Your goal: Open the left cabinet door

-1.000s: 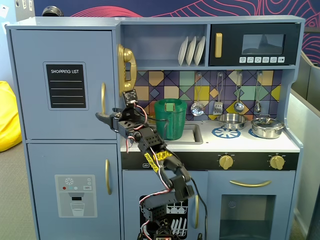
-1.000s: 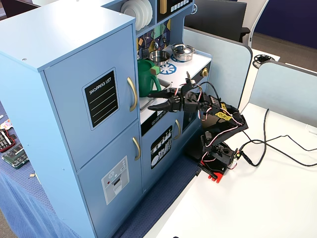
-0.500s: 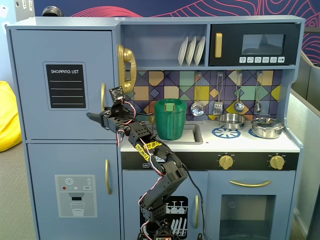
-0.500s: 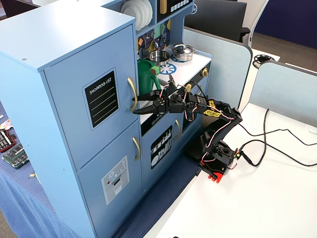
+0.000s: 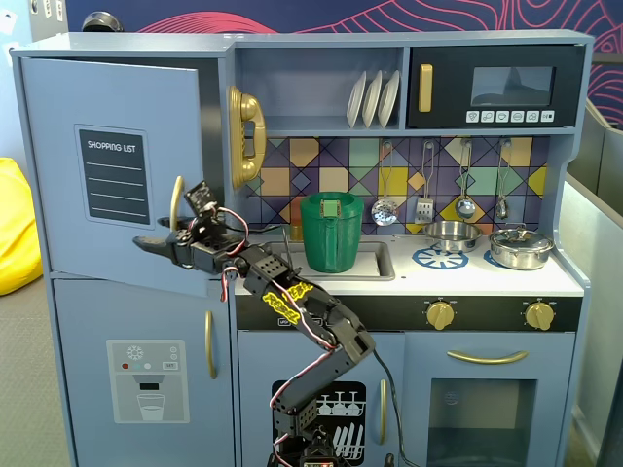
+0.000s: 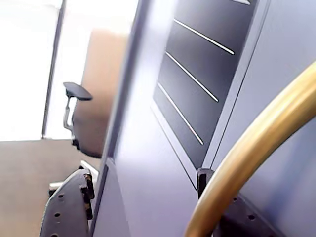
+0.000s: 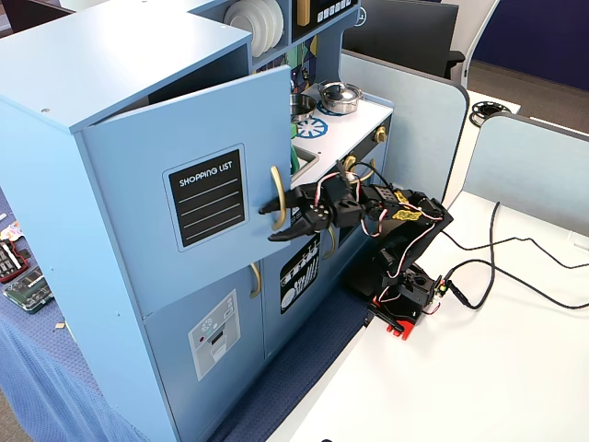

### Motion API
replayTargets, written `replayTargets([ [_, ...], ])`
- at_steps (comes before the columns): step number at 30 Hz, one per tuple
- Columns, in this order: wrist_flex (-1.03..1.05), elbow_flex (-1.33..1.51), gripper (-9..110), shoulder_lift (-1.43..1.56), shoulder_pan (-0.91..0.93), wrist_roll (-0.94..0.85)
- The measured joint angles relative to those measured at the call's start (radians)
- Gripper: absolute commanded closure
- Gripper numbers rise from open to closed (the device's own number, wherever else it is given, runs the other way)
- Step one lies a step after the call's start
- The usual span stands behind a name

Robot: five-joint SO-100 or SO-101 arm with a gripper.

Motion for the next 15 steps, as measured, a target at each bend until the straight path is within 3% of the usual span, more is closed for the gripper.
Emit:
replayTargets([
  [9, 0.031, 0.138, 84, 0.213, 0.003, 0.000],
  [15, 0.133, 0.221, 84, 0.400, 0.100, 0.044],
])
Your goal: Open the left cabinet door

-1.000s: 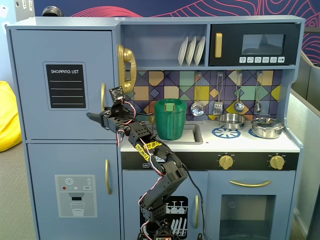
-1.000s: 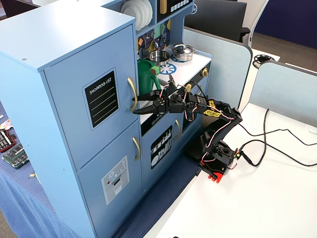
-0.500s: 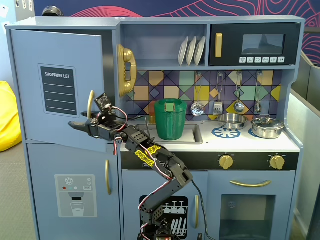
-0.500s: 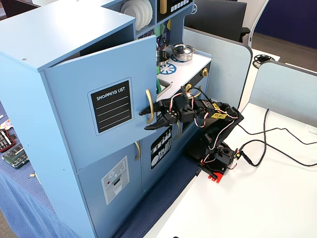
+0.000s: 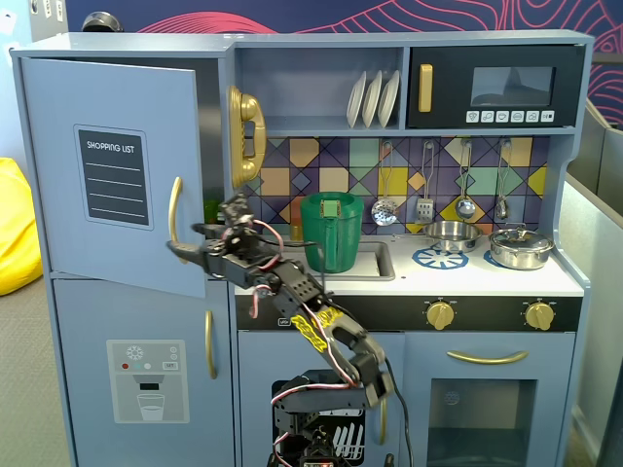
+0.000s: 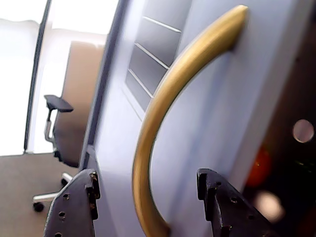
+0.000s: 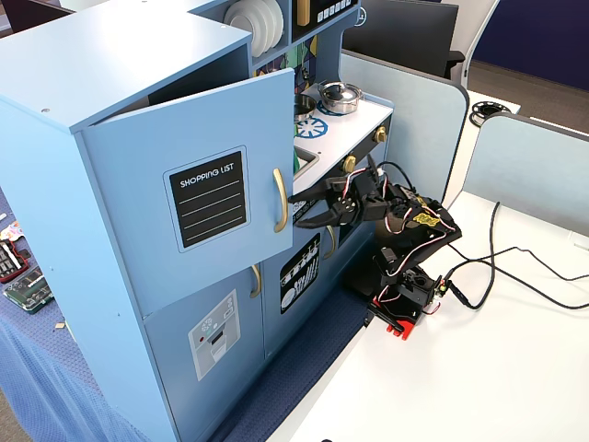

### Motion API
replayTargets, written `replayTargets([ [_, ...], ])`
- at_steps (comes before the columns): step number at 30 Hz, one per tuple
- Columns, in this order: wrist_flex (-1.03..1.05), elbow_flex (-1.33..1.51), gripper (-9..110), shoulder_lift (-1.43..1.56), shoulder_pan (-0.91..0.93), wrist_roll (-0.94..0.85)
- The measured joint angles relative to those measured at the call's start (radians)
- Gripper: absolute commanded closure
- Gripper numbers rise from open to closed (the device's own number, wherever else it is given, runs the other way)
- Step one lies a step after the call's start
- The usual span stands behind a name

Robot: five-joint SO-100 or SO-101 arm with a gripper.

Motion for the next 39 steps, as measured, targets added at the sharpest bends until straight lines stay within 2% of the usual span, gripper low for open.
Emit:
replayTargets([
  [8, 0.178, 0.008, 87, 0.167, 0.189, 0.080],
  [17, 0.150, 0.008, 91, 0.054, 0.402, 0.112],
  [25, 0.038, 0.008, 94, -0.110, 0.331, 0.026],
  [39, 0.012, 0.002, 101, -0.176, 0.000, -0.146],
])
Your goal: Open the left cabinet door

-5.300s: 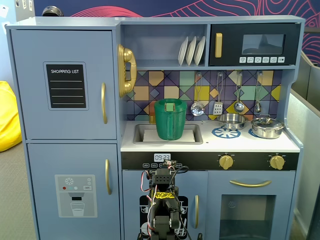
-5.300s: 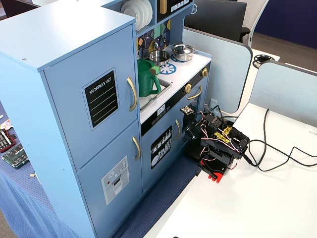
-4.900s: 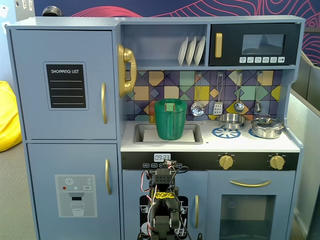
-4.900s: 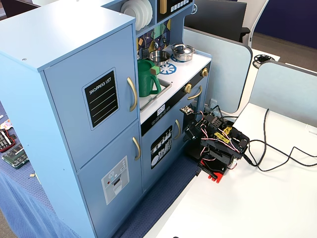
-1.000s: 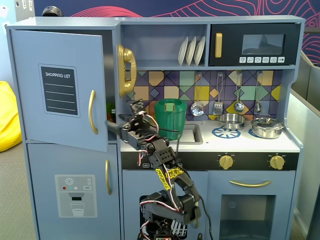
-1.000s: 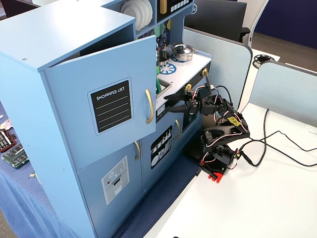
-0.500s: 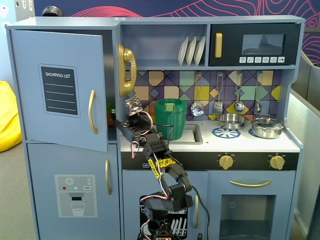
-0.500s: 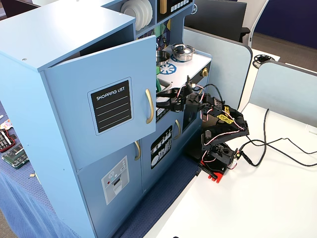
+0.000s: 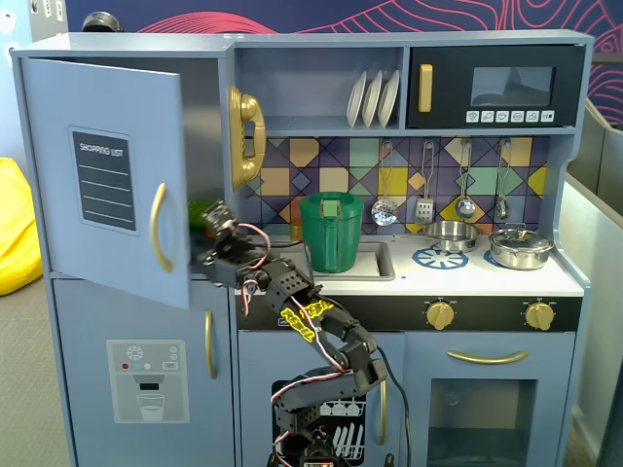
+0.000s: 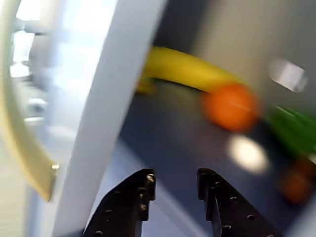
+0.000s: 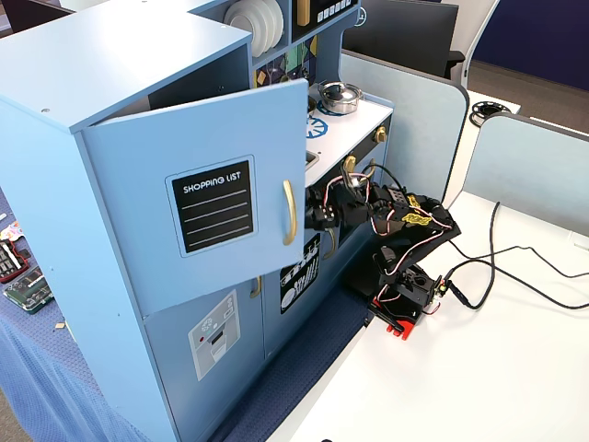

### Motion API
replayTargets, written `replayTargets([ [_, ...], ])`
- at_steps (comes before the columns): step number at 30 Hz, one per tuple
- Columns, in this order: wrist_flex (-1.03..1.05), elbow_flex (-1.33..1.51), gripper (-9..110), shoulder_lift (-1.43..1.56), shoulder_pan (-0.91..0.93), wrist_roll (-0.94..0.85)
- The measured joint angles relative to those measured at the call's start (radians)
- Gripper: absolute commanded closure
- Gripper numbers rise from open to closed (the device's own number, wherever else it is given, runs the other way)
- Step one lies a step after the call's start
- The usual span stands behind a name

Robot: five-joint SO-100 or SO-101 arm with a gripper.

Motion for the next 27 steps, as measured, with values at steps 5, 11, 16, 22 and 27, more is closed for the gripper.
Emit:
replayTargets([
  [5, -0.005, -0.040, 101, 0.000, -0.094, -0.041],
  [11, -0.008, -0.057, 101, -0.005, -0.123, -0.060],
  [16, 0.107, -0.014, 101, 0.063, 0.067, -0.034],
  [22, 0.337, 0.081, 101, 0.186, 0.370, 0.144],
  [27, 0.540, 0.236, 101, 0.301, 0.607, 0.285],
])
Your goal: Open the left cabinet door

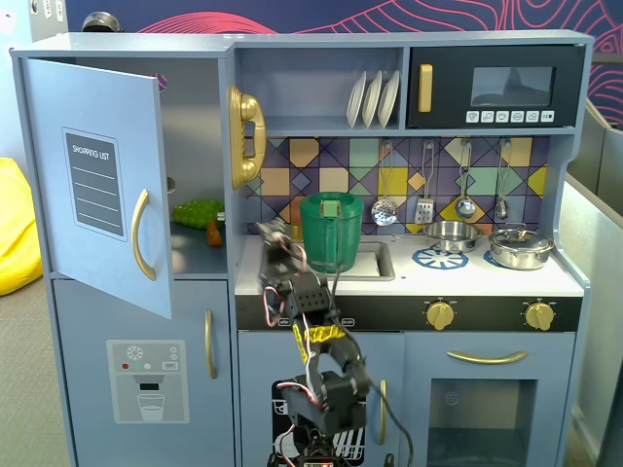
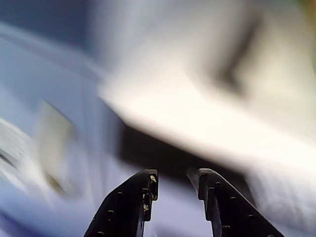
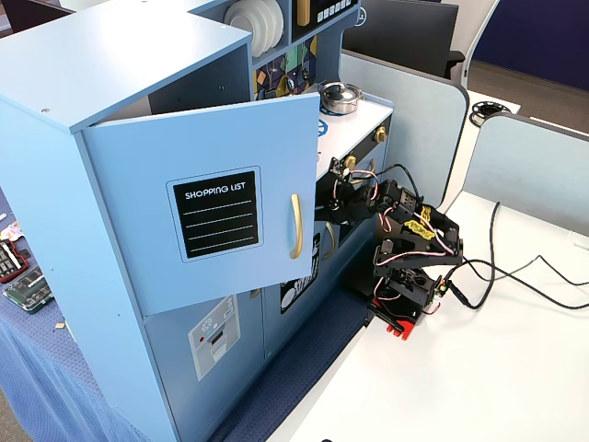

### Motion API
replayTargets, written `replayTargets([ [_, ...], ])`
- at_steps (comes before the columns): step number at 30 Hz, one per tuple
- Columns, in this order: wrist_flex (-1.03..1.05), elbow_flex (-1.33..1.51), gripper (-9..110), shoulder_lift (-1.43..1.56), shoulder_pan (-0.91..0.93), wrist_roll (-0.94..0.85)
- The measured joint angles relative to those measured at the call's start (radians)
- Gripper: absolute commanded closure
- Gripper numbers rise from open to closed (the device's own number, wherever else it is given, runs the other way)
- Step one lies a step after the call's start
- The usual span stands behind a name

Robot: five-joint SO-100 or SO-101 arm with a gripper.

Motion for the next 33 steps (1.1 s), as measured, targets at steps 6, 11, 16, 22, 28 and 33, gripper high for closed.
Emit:
replayTargets([
  [6, 0.215, 0.255, 101, 0.216, 0.143, 0.153],
  [11, 0.354, 0.419, 101, 0.285, 0.187, 0.278],
  [16, 0.362, 0.569, 101, 0.299, 0.236, 0.307],
  [22, 0.339, 0.630, 101, 0.301, 0.264, 0.314],
  [28, 0.348, 0.634, 101, 0.301, 0.313, 0.302],
  [33, 0.367, 0.634, 101, 0.310, 0.339, 0.287],
])
